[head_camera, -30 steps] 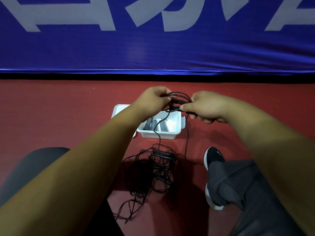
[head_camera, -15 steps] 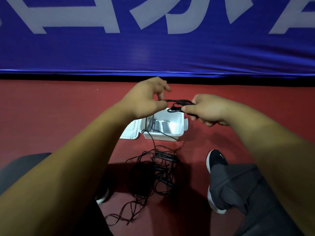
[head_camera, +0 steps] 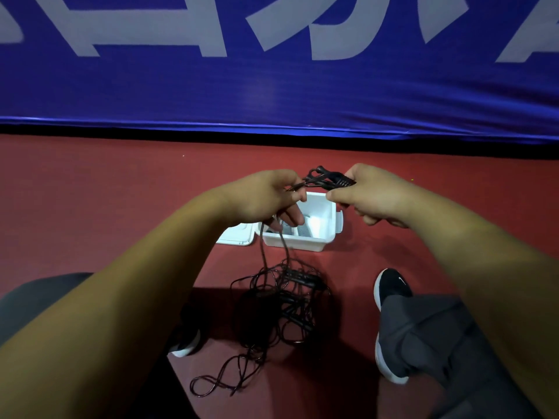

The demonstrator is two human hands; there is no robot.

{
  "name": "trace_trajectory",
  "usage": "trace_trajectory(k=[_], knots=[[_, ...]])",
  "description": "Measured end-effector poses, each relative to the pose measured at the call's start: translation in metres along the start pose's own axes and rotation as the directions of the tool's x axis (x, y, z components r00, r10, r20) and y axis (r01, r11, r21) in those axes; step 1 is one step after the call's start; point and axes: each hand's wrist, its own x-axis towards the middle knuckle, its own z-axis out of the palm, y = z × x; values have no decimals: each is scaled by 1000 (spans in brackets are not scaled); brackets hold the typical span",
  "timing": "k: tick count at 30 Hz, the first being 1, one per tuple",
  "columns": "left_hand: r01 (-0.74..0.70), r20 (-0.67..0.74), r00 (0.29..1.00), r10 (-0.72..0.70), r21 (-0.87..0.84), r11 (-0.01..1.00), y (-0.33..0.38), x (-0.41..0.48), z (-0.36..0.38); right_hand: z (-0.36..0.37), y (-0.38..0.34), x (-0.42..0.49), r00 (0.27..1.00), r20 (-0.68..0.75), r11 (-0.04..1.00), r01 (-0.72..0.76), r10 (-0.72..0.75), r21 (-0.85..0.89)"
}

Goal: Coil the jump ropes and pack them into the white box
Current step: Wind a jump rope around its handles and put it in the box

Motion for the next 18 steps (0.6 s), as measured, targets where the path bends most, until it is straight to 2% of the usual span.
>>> trace_trajectory(k=[2, 5, 8, 10, 13, 18], knots=[[-30, -6, 1000, 30, 4, 1000, 1, -2, -6, 2, 0, 2, 1000, 1, 1000, 11, -11, -9], [-86, -45, 995, 88, 47, 995, 2, -2, -10, 7, 0, 4, 999, 29, 998, 13, -15, 66], [-88, -116, 990, 81, -64, 994, 3, -1, -9, 7, -6, 1, 998, 37, 996, 61, -59, -61], [-55, -142, 989, 47, -58, 997, 0, 1, -10, 6, -11, -2, 997, 37, 982, 70, -65, -175], [-6, -87, 996, 2, -50, 999, -2, 0, -12, 11, -13, -4, 995, 97, 989, 49, -36, -141], [54, 17, 998, -53, -115, 992, -4, -3, -9, 19, -14, -4, 994, 107, 999, 37, -36, -5]])
